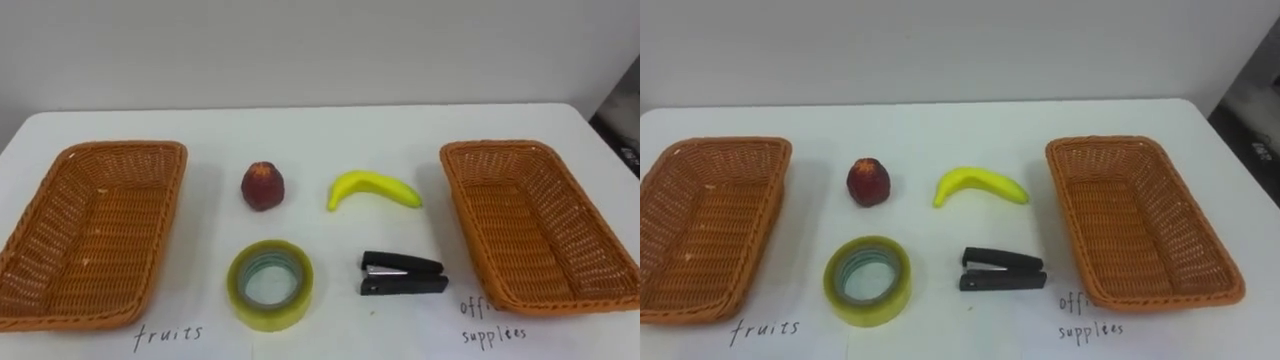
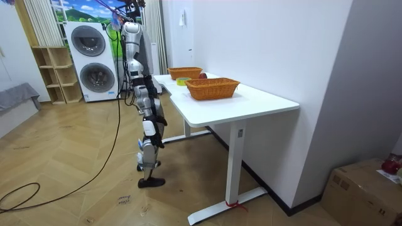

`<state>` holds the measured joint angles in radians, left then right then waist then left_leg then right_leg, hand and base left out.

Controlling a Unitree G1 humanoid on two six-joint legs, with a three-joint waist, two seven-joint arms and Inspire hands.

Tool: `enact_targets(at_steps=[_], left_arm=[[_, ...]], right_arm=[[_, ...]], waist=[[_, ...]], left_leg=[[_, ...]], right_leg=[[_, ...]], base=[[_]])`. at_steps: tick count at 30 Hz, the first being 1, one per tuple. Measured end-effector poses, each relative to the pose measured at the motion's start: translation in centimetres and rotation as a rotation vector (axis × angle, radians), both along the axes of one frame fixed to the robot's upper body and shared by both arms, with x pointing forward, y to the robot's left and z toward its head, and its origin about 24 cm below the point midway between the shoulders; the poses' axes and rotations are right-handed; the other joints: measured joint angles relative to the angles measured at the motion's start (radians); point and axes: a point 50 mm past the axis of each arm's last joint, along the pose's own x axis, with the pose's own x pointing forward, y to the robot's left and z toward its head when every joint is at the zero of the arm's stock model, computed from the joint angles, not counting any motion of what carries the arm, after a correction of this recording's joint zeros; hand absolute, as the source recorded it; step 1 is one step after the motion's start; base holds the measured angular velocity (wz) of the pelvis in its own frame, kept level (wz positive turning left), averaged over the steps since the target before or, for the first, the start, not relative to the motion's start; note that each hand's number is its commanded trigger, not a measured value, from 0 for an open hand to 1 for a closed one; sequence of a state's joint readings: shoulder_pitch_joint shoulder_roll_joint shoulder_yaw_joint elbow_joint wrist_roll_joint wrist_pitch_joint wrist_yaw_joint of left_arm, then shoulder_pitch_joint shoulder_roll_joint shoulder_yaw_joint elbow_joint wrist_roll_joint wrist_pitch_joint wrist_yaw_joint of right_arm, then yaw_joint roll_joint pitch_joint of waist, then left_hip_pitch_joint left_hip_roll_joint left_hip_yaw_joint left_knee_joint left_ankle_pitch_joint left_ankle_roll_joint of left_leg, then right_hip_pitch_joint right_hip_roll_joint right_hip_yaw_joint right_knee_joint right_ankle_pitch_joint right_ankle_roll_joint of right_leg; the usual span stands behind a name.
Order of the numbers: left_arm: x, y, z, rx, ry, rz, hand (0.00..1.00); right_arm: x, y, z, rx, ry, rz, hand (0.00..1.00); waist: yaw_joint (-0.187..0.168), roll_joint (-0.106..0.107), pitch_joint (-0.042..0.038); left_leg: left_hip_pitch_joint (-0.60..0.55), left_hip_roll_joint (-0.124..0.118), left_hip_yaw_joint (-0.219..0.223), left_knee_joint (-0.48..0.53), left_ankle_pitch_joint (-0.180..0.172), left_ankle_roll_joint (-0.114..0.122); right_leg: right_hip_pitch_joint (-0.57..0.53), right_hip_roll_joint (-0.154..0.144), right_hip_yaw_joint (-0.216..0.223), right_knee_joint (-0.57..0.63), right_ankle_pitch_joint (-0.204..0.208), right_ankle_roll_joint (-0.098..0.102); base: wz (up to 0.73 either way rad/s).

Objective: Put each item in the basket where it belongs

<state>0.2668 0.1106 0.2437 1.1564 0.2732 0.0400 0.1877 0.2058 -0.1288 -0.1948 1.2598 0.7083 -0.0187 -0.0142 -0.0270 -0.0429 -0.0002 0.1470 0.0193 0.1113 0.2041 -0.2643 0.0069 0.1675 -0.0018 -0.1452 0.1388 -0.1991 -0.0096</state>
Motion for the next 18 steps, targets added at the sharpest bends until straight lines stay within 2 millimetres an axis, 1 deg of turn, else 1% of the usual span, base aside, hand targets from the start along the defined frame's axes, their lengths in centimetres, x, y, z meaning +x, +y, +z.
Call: enact_targets(at_steps=[1, 6, 9, 12, 13, 15, 18], left_arm=[[0.1, 0.2, 0.1, 0.006, -0.009, 0.01, 0.0], [0.1, 1.7, 0.6, 0.07, -0.041, 0.046, 0.0], [0.3, 2.2, 0.9, 0.105, -0.065, 0.045, 0.0], [0.6, 2.4, 1.0, 0.125, -0.089, 0.04, 0.0], [0.6, 2.4, 1.0, 0.127, -0.088, 0.04, 0.0], [0.2, 2.4, 1.0, 0.13, -0.079, 0.04, 0.0], [-0.5, 2.5, 1.1, 0.136, -0.062, 0.035, 0.0]], right_arm=[[0.1, -0.2, 0.1, -0.012, -0.005, -0.021, 0.0], [1.5, -2.5, 1.1, -0.137, -0.061, -0.185, 0.0], [2.6, -3.6, 1.8, -0.211, -0.101, -0.238, 0.0], [3.2, -4.2, 2.3, -0.263, -0.116, -0.268, 0.0], [3.4, -4.4, 2.5, -0.271, -0.123, -0.276, 0.0], [4.5, -5.3, 3.4, -0.312, -0.173, -0.333, 0.0], [5.8, -6.4, 4.7, -0.386, -0.214, -0.368, 0.0]], waist=[[-0.003, -0.002, -0.0001], [-0.014, -0.009, -0.0003], [-0.027, -0.009, -0.0004], [-0.029, -0.012, -0.0012], [-0.028, -0.012, -0.0013], [-0.042, -0.012, -0.0011], [-0.055, -0.013, -0.002]], left_leg=[[-0.001, 0.0, 0.002, 0.0, 0.0, 0.0], [0.006, 0.004, 0.022, -0.008, 0.0, 0.0], [0.006, 0.004, 0.025, -0.008, 0.0, 0.0], [0.006, 0.004, 0.026, -0.009, 0.0, 0.0], [0.007, 0.004, 0.026, -0.009, 0.0, 0.0], [0.004, 0.004, 0.026, -0.016, 0.001, 0.001], [0.004, 0.004, 0.029, -0.013, 0.001, 0.002]], right_leg=[[-0.001, 0.0, 0.002, 0.0, 0.0, 0.0], [-0.011, 0.003, 0.019, 0.008, 0.0, 0.0], [-0.017, 0.004, 0.031, 0.015, 0.0, 0.0], [-0.02, 0.004, 0.036, 0.02, 0.0, 0.0], [-0.021, 0.004, 0.037, 0.022, 0.0, 0.0], [-0.027, 0.004, 0.038, 0.029, 0.0, 0.0], [-0.029, 0.004, 0.036, 0.03, 0.0, 0.0]], base=[[-0.1], [-0.11], [-0.06], [-0.04], [-0.05], [-0.02], [0.0]])
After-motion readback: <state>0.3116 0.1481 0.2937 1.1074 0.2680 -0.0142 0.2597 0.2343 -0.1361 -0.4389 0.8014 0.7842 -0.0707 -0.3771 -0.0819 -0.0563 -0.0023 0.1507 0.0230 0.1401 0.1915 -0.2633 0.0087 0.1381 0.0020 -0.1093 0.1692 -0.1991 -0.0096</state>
